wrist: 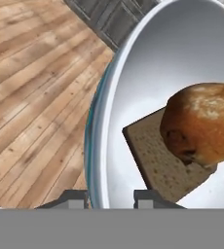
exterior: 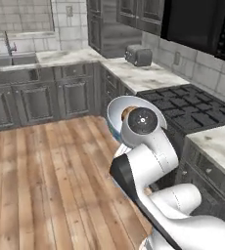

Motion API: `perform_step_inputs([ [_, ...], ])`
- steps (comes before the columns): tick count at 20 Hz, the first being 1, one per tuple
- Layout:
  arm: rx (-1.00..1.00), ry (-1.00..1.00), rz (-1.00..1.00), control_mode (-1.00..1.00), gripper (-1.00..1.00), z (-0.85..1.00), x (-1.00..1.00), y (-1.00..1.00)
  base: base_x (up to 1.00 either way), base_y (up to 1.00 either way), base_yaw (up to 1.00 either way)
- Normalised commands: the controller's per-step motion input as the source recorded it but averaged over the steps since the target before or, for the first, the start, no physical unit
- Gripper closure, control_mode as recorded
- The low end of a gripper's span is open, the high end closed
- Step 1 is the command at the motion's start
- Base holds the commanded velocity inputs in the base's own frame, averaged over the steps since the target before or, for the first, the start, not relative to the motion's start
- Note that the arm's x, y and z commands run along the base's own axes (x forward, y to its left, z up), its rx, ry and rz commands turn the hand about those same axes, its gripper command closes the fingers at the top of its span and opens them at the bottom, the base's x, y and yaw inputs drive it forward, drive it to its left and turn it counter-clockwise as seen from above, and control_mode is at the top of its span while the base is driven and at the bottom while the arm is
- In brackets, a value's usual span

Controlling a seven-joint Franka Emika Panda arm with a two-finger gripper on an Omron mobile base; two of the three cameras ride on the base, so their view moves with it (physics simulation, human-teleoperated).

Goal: Pick up the heated bread from the toaster oven and place it in the bowl. Then move the bread bowl to the dining counter.

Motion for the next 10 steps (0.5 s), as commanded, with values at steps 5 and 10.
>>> perform_step_inputs([
  [5, 0.0, 0.0, 0.0, 1.0, 1.0, 0.0, 0.0, 0.0, 0.0, 0.0, 1.0],
  [10, 0.0, 0.0, 0.0, 1.0, 1.0, 0.0, 0.0, 0.0, 0.58, 0.06, 0.79],
])
